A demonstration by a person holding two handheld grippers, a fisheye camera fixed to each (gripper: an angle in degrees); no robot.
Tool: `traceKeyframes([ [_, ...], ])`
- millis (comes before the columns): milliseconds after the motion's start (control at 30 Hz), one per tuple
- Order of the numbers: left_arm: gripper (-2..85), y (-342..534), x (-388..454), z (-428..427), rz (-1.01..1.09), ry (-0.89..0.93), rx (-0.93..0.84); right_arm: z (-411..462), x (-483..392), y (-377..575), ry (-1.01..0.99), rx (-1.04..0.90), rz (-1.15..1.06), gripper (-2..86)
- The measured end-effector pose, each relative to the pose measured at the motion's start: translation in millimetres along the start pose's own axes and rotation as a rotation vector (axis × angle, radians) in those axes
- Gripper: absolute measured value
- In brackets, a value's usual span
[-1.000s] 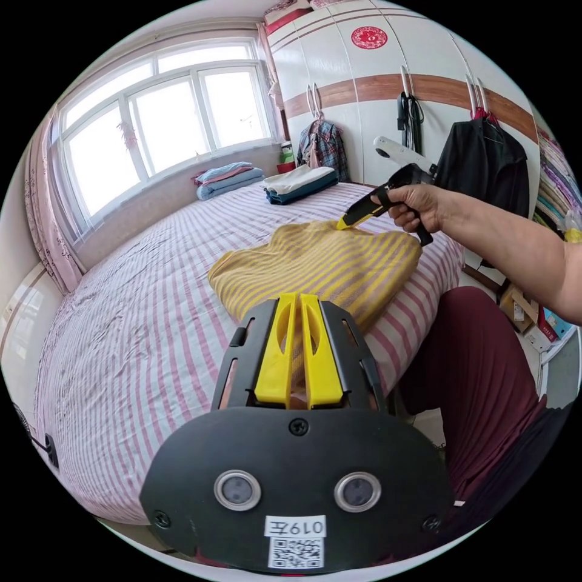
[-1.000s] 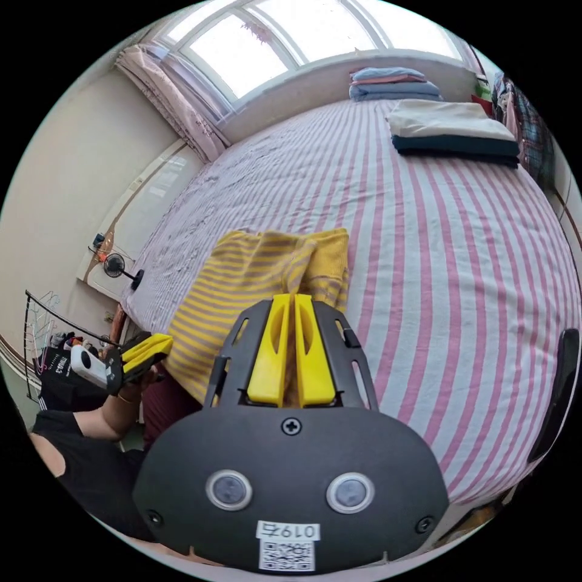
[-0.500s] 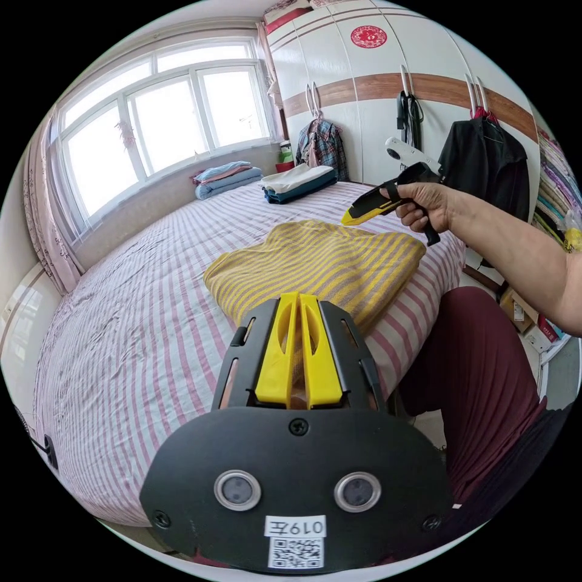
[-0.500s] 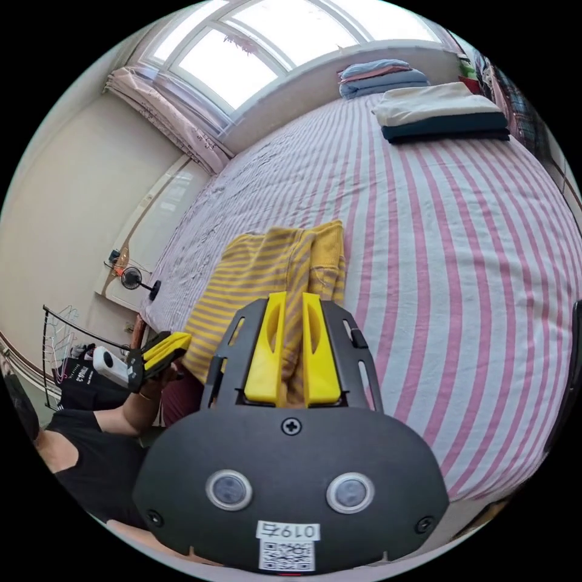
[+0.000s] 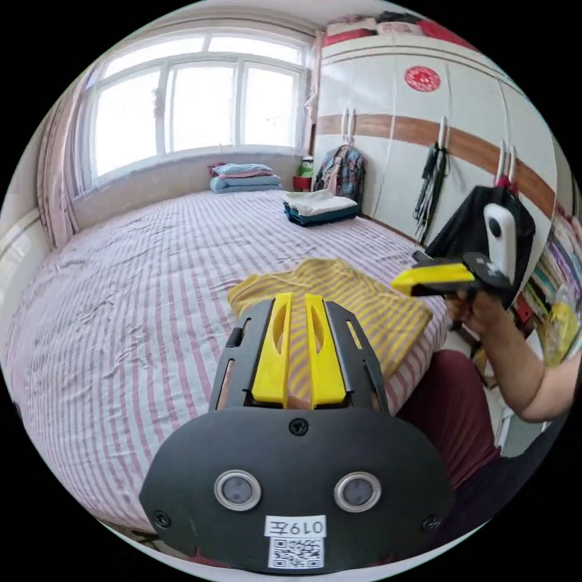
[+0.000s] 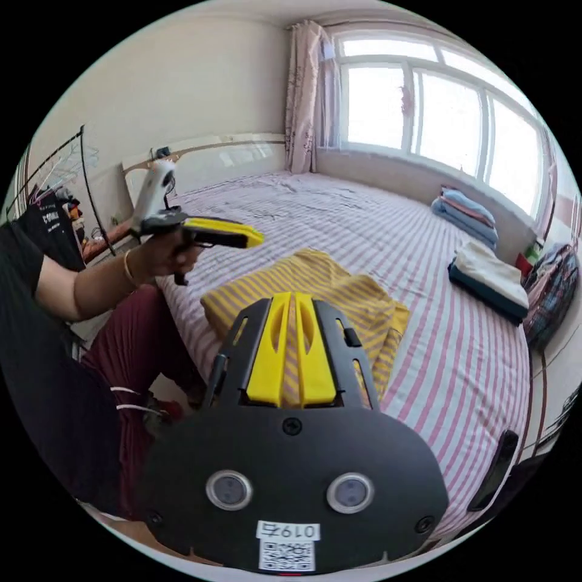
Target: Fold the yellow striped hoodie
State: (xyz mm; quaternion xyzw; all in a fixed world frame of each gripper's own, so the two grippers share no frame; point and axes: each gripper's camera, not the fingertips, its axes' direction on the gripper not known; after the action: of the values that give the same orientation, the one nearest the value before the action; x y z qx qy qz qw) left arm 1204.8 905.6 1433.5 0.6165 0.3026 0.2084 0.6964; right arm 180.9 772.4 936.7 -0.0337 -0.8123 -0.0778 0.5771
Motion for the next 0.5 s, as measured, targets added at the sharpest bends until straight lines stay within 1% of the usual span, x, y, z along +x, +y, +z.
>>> traceKeyframes([
  [33, 4.9, -8, -20, 6, -0.046, 0.011, -0.009, 5, -35, 3, 0.028, 0.018, -0.068, 5.9],
  [67, 6.2, -21, -62, 23, -0.144, 0.038, -0.048, 12, -72, 7, 0.064, 0.032, -0.137, 7.8],
  [100, 7.4, -31, -108, 50, -0.272, 0.094, -0.136, 18, -89, 10, 0.082, 0.032, -0.172, 8.6],
  [133, 7.7, -35, -131, 66, -0.336, 0.133, -0.187, 30, -124, 16, 0.112, 0.021, -0.242, 10.3],
  [167, 8.1, -36, -173, 94, -0.462, 0.219, -0.262, 42, -156, 22, 0.147, 0.013, -0.295, 12.1],
  [200, 8.4, -33, -207, 116, -0.571, 0.32, -0.294, 47, -171, 26, 0.162, 0.011, -0.322, 12.7],
  [233, 8.6, -32, -221, 126, -0.612, 0.371, -0.295, 58, -200, 32, 0.187, 0.0, -0.375, 14.0],
  [267, 8.8, -29, -243, 143, -0.677, 0.461, -0.311, 70, -228, 39, 0.226, -0.015, -0.426, 14.7],
  [300, 9.0, -28, -259, 157, -0.713, 0.525, -0.324, 76, -241, 42, 0.255, -0.024, -0.456, 15.0],
  [333, 9.0, -28, -265, 163, -0.722, 0.539, -0.333, 89, -269, 50, 0.332, -0.053, -0.535, 14.9],
  [367, 9.1, -29, -275, 173, -0.729, 0.528, -0.366, 102, -295, 59, 0.412, -0.07, -0.621, 14.4],
  [433, 9.3, -34, -287, 187, -0.725, 0.478, -0.407, 119, -327, 71, 0.503, -0.08, -0.708, 13.2],
  [500, 9.5, -39, -303, 203, -0.747, 0.489, -0.43, 129, -353, 80, 0.521, -0.071, -0.763, 12.4],
])
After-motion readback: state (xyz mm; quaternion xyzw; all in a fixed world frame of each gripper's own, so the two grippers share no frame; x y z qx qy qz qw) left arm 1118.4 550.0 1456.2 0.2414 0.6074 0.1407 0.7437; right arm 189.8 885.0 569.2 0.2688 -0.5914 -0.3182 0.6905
